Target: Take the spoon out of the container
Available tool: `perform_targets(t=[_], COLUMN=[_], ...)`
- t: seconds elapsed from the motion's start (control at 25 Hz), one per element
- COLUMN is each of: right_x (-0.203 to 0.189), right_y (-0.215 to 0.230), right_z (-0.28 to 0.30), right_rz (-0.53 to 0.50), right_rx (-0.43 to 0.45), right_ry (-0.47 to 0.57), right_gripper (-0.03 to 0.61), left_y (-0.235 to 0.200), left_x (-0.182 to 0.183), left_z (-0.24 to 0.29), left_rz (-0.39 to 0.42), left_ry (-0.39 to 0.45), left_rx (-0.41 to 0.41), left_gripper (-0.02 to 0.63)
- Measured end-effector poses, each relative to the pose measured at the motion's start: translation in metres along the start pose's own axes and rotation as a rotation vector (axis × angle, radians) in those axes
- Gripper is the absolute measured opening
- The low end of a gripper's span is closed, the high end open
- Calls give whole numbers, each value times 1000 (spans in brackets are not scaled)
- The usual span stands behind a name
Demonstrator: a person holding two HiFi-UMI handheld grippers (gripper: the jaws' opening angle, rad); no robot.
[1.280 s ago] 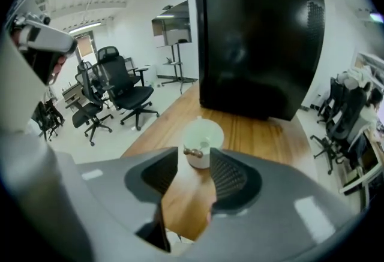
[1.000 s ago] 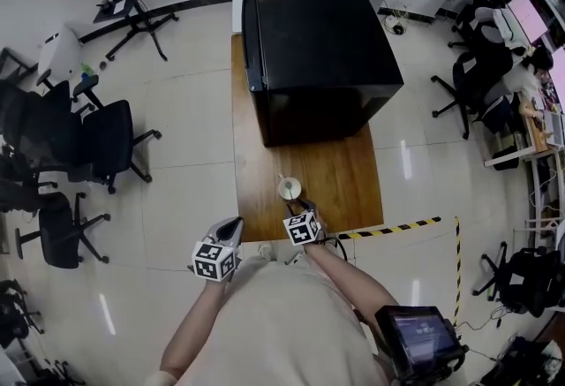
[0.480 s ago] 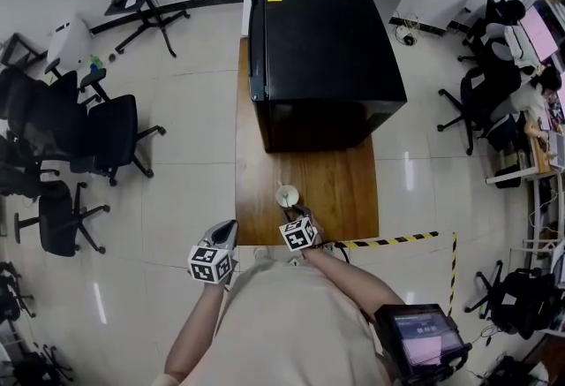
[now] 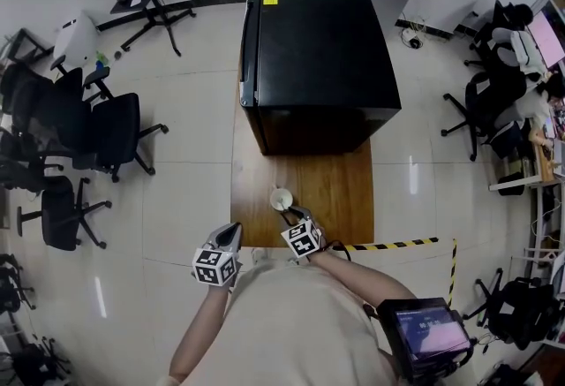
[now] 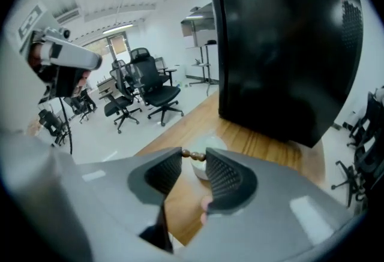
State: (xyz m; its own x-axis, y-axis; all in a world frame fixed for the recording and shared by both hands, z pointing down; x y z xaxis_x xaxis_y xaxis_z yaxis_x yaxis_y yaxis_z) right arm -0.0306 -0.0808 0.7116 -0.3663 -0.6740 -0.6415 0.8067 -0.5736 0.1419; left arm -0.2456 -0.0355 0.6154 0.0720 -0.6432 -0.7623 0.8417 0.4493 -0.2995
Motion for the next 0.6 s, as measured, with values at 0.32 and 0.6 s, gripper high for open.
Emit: perform_targets(t=[0.32, 0.6], right_x=[19, 11], right_y=[18, 36], right_z=[-61, -88], right_rz=[-74, -146], right_rx=[95, 106], right_ry=[87, 131], right_gripper=[126, 126], left_y=[18, 33], left_x=[12, 16], left_z=[22, 39], left_rz=[15, 32], left_ry=[-6, -9], left_rx=[-11, -28], left_gripper=[3, 3])
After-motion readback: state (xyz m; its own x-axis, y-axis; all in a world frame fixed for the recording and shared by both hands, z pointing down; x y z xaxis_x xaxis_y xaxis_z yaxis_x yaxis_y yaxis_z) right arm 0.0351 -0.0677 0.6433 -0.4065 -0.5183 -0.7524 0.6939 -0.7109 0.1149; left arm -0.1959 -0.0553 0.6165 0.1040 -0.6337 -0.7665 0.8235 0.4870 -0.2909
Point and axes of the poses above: the fingertips, and each gripper's own axes: z forward along the fingers, y to its right, x out of its top, the point moved 9 cm from there along -z, backward along the fingers, and after that the axes turned 5 degrees about z, right-handed, at the moved point
